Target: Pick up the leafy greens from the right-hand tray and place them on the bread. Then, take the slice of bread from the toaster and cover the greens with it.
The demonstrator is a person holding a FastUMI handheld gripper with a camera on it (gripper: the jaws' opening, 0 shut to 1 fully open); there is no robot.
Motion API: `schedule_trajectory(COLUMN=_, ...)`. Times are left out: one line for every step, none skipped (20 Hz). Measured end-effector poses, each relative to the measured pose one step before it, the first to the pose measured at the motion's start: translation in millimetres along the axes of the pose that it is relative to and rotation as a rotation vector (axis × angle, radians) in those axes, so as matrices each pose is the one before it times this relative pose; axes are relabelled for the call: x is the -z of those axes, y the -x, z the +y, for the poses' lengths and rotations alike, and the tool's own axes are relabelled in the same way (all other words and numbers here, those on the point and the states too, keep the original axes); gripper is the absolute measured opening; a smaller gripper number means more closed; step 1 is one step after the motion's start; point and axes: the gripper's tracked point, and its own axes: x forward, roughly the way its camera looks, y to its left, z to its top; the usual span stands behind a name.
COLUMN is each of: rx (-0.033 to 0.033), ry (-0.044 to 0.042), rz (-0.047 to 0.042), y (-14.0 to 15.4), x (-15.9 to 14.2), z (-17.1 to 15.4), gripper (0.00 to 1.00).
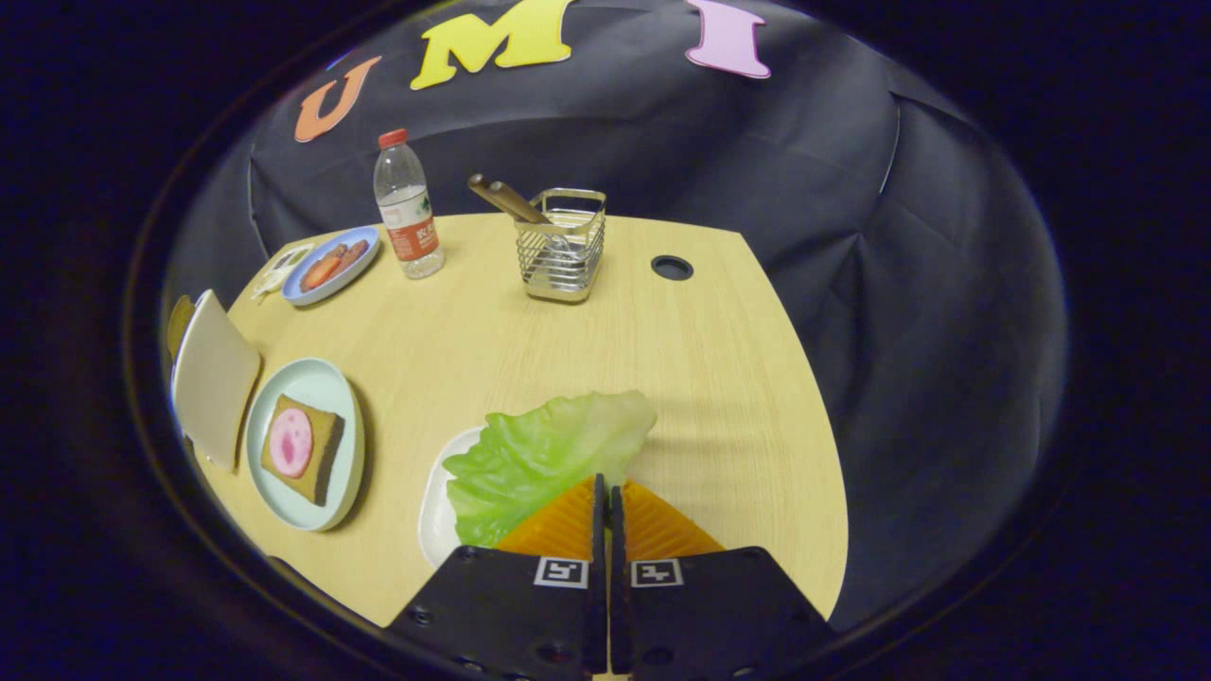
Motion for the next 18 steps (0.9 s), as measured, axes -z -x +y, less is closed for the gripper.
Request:
schedule_trajectory(rx=0.01085, ry=0.00175, rz=0.0131, y=-4.78, x=5.13, z=-1.35, gripper=0.02)
schedule_trajectory(rx=0.00799, ry=0.00083, rz=0.01215, y=-3.96, x=2.94, z=-1.18, gripper=0.02)
schedule_trajectory(rx=0.00493, ry=0.00424, rz=0.00777, y=-4.09, x=2.63, z=-0.34, gripper=0.02)
schedule_trajectory(rx=0.01005, ry=0.01009, rz=0.00676, y=-3.6, x=1.79, z=-2.07, gripper=0.02)
schedule_trajectory(rx=0.01487, ry=0.00664, rz=0.0081, y=-3.55, x=2.33, z=-3.85, gripper=0.02)
schedule_trajectory(rx=0.00162, ry=0.00174, rz=0.00578, y=-1.94, x=0.71, z=-1.74, gripper=0.02)
schedule_trajectory(rx=0.00452, ry=0.00599, rz=0.00635, y=-1.16, x=2.03, z=-1.95, gripper=0.02)
schedule_trajectory(rx=0.01976, ry=0.02121, rz=0.00331, y=-1.49, x=0.73, z=-4.04, gripper=0.02)
schedule_trajectory(rx=0.02755, ry=0.0327, rz=0.00144, y=-2.55, x=1.43, z=-4.94, gripper=0.02)
schedule_trajectory(rx=0.01939, ry=0.02902, rz=-0.00501, y=-0.9, x=-0.96, z=-3.13, gripper=0.02)
schedule_trajectory(rx=0.01627, ry=0.02875, rz=-0.00324, y=0.76, x=-0.47, z=-1.53, gripper=0.02)
schedule_trajectory(rx=0.00416, ry=0.01413, rz=-0.00501, y=1.2, x=-1.43, z=-0.67, gripper=0.02)
schedule_trajectory(rx=0.00154, ry=0.00614, rz=-0.00763, y=1.8, x=-1.49, z=0.92, gripper=0.02)
schedule_trajectory(rx=-0.00698, ry=-0.00111, rz=-0.01085, y=3.28, x=-2.43, z=1.75, gripper=0.02)
schedule_trajectory(rx=-0.00358, ry=-0.00742, rz=-0.01701, y=4.37, x=-3.51, z=2.02, gripper=0.02)
schedule_trajectory(rx=-0.01056, ry=-0.0079, rz=-0.01651, y=5.92, x=-4.13, z=3.37, gripper=0.01)
schedule_trajectory(rx=-0.00873, ry=-0.00544, rz=-0.01571, y=8.22, x=-3.15, z=3.11, gripper=0.02)
schedule_trajectory(rx=-0.00731, ry=-0.00127, rz=-0.01719, y=8.08, x=-3.24, z=3.52, gripper=0.01)
